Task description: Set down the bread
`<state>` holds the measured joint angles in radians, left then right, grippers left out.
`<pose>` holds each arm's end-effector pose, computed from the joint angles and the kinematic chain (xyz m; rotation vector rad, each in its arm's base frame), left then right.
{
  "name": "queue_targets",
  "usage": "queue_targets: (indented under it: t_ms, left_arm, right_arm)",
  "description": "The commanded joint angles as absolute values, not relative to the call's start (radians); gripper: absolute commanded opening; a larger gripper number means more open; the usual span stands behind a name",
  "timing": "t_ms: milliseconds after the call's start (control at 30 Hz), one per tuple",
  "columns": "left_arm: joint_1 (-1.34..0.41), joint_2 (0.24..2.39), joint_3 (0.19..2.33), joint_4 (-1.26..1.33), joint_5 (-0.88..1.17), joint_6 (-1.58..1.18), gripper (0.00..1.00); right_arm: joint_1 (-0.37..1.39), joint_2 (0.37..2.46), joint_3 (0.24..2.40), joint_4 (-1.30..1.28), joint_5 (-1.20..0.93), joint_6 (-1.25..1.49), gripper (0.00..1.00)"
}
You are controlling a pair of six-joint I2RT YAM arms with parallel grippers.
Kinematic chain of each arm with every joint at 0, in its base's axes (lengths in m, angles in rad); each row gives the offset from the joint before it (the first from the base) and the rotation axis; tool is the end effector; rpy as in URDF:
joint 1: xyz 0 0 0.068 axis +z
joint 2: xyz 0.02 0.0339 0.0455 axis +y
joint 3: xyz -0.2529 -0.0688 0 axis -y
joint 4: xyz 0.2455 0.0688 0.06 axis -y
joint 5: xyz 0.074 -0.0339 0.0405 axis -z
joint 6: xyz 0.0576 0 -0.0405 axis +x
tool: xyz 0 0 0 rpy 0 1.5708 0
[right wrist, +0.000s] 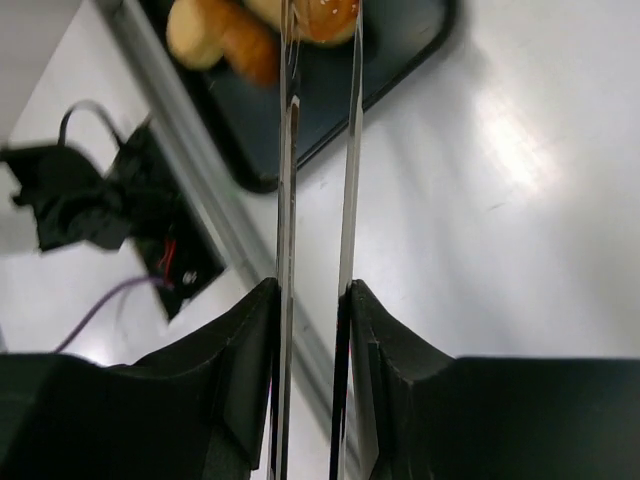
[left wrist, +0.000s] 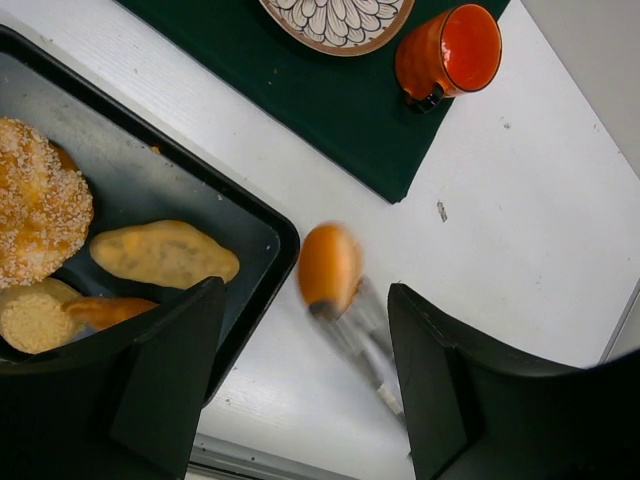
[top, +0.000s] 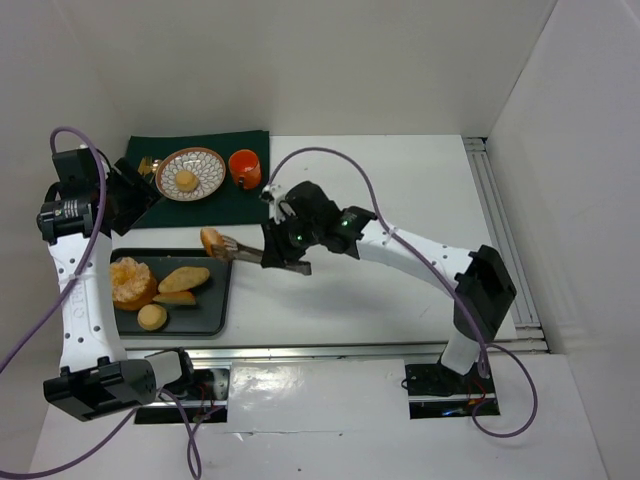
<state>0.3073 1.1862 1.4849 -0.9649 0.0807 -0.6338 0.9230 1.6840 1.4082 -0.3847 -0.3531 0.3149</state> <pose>0.2353 0.0698 0.3963 -0.9797 2.0232 -0.2670 0.2268 0.3328 0.2771 -0.9162 2.2216 1.0276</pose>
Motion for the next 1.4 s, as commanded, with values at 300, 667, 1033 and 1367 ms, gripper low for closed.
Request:
queue_targets:
  t_ms: [300,667,1033,1367]
  left_arm:
    - [0.313,1.170,1.494,-0.946,0.086,-0.638,0.78]
    - [0.313,1.152,1.465,-0.946,0.114,-0.638,0.78]
    - [0.313,1.152,1.476,-0.946,0.104,-0.629,0.78]
    - [0.313,1.141,1.509,-0.957,0.104,-0.629,0.78]
  right_arm:
    - [0.807,2.251,2.144,-0.374,-0.187,0.276,0.25]
    - [0.787,2.568,2.456,-0.216,-0.110,0.350,0.29]
    - [0.787,2.465,2.350,-0.169,-0.129,0.350,0.59]
    - [0.844,2.156,2.023,-0.138,-0.225,0.322,0.51]
